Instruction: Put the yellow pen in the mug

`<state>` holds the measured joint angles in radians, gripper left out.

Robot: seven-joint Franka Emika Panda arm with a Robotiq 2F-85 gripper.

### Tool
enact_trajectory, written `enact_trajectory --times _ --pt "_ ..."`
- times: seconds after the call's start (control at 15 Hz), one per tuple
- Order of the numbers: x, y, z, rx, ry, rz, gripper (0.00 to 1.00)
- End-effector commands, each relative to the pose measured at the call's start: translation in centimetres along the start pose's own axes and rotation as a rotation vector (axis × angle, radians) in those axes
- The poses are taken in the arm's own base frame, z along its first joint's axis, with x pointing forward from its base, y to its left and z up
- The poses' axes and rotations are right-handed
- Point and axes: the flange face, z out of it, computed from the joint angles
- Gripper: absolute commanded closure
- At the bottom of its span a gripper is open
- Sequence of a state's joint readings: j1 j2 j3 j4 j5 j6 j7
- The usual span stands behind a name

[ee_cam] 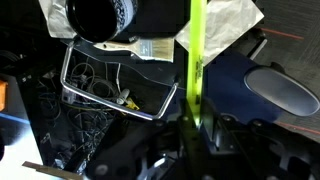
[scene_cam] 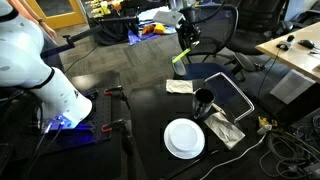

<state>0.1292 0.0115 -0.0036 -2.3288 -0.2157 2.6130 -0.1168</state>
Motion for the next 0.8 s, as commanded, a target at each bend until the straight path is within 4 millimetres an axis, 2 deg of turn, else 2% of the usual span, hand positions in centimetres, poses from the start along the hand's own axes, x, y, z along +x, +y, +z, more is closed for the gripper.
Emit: enact_trajectory --times 0.0,0.2,0.27,0.73 --pt "0.3 -0.2 -0.3 0.003 0.007 -0.004 0.81" --pt "0.4 -0.4 -0.4 0.004 0.008 -0.007 0.81" --pt "0.4 -0.3 -0.4 0.003 0.008 -0.006 0.95" --pt "-0.3 1.1 -0.9 -0.237 0.042 0.191 0.95"
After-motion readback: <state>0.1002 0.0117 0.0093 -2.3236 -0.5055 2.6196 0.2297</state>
